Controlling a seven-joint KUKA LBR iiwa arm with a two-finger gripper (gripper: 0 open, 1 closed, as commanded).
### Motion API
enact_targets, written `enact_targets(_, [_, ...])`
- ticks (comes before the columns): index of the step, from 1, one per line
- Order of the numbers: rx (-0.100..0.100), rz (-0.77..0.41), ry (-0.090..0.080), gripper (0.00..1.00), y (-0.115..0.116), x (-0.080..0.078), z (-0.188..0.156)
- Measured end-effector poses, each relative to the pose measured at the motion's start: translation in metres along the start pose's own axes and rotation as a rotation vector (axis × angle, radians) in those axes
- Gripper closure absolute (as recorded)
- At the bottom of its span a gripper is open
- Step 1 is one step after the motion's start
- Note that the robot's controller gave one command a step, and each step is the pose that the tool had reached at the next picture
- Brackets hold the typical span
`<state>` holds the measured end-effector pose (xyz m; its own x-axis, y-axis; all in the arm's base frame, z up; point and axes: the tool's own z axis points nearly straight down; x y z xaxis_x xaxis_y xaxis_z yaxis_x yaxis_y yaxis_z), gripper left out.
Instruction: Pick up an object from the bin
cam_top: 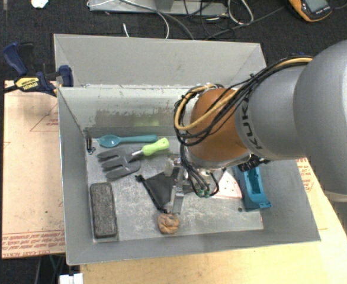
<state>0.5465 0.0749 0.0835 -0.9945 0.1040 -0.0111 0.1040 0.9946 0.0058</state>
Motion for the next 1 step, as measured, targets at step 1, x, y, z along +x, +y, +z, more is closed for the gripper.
enact_targets(1, [-0.001, 0.01, -0.011, 0.0, 0.0023, 0.0005, 0.0193])
